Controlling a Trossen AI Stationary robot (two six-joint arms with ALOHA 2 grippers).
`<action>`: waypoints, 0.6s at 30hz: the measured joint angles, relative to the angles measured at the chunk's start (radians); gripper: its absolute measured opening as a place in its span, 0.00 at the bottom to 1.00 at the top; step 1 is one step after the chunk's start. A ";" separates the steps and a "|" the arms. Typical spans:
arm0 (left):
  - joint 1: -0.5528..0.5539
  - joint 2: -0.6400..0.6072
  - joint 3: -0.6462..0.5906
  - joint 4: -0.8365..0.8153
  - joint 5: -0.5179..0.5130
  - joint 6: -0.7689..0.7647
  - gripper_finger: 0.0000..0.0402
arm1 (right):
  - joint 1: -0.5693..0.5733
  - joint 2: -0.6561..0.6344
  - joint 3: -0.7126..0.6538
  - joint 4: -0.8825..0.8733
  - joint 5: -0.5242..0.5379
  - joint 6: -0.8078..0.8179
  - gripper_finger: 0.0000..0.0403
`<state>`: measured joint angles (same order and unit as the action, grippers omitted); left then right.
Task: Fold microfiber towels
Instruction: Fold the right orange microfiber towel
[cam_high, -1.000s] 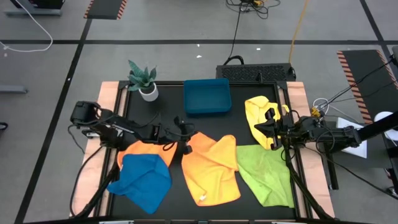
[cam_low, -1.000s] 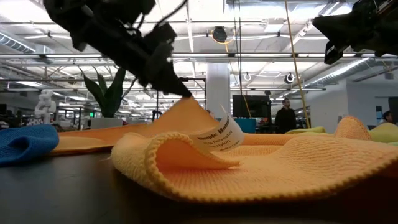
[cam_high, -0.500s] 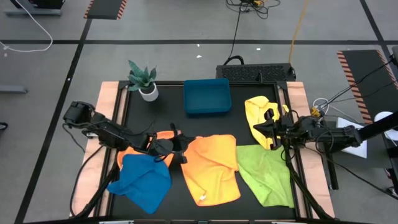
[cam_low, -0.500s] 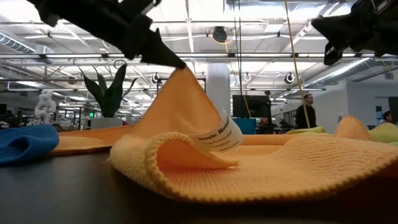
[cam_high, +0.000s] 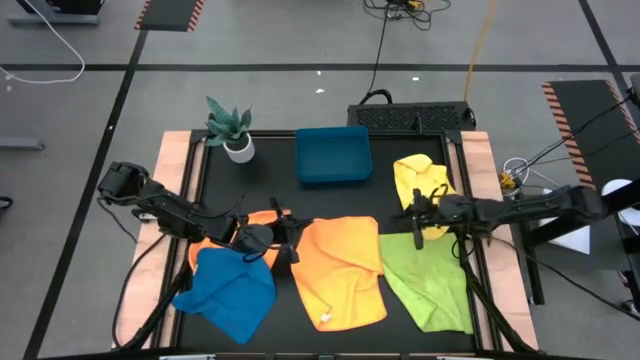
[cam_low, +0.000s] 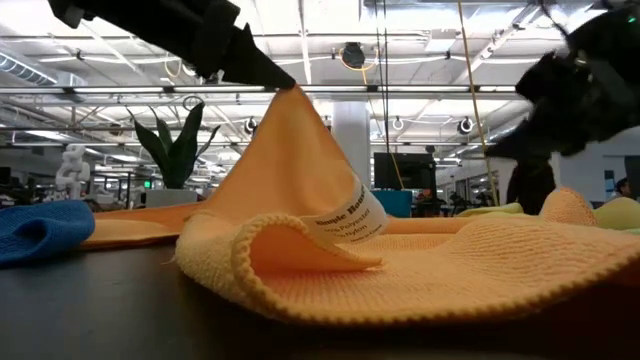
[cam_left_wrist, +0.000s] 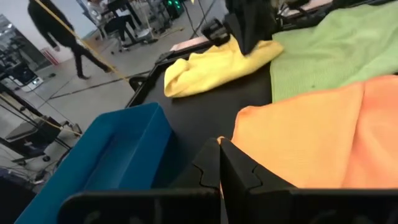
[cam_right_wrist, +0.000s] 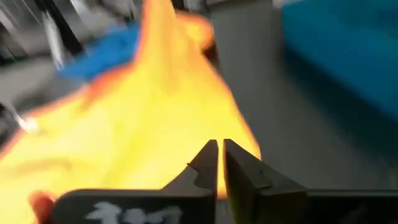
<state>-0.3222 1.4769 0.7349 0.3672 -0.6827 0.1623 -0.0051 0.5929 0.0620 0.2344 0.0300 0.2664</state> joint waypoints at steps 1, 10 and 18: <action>0.000 -0.001 0.000 0.005 0.000 0.000 0.00 | 0.000 0.041 0.002 0.000 0.002 0.000 0.08; 0.000 0.000 0.000 0.002 0.000 -0.002 0.00 | 0.000 0.317 0.010 0.206 0.078 -0.051 0.36; 0.000 0.000 0.000 0.002 0.000 -0.005 0.00 | 0.025 0.519 0.017 0.354 0.111 -0.119 0.39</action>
<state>-0.3218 1.4765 0.7349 0.3695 -0.6823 0.1574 0.0202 1.1123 0.0793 0.5882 0.1414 0.1470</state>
